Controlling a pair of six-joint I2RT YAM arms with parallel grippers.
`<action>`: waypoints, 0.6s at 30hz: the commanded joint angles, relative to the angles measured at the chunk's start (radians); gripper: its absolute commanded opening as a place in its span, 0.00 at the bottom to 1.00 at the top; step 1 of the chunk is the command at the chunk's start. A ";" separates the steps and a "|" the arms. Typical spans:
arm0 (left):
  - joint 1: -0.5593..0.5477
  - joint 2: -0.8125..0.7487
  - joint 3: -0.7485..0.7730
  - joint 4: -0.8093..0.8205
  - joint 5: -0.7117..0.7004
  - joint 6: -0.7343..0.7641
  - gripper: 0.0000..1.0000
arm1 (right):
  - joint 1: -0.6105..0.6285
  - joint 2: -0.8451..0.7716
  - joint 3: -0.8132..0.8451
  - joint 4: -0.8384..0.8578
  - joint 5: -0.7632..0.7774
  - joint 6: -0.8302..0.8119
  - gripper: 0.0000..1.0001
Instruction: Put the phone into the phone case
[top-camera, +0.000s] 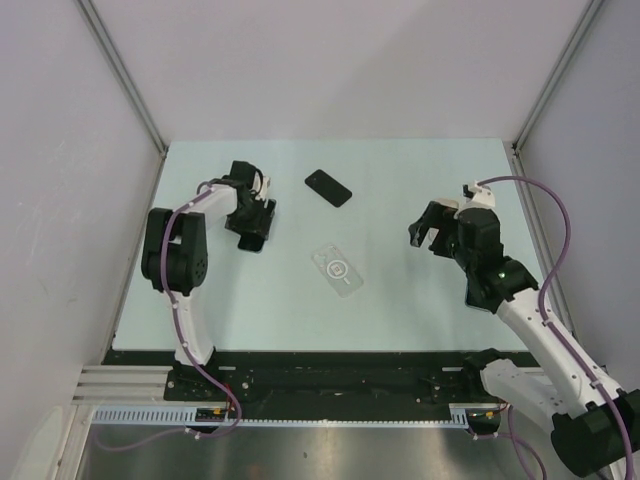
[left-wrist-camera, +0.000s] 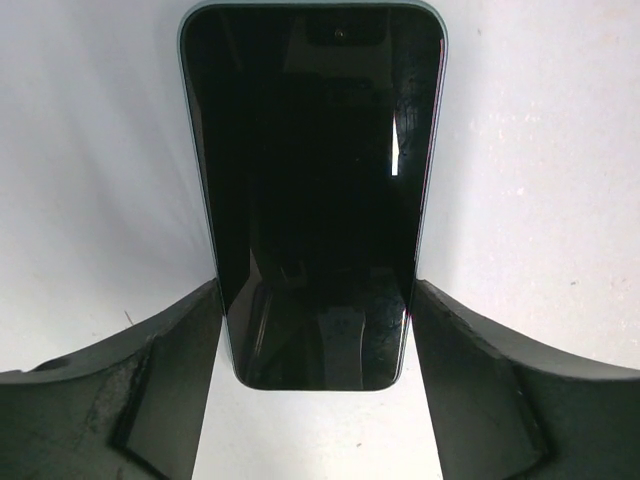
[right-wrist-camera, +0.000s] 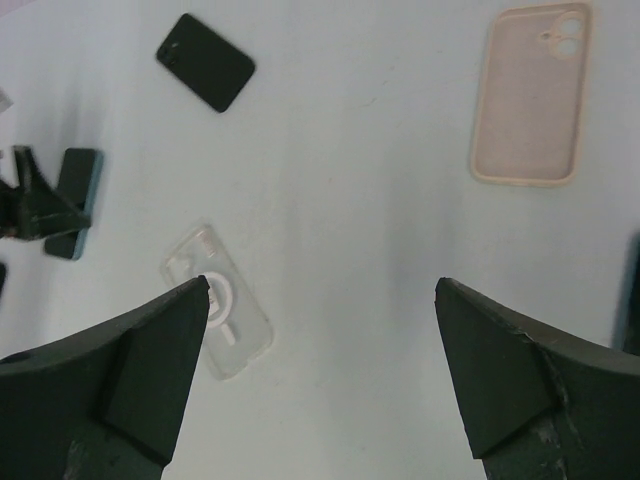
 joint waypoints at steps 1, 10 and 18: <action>-0.009 -0.053 -0.063 -0.052 0.041 -0.043 0.74 | -0.063 0.049 0.004 0.043 0.124 -0.087 0.99; -0.009 -0.140 -0.185 -0.036 0.262 -0.172 0.69 | -0.352 0.308 0.055 0.100 -0.106 -0.167 0.81; -0.009 -0.214 -0.290 -0.010 0.224 -0.208 0.68 | -0.507 0.495 0.112 0.087 -0.158 -0.216 0.60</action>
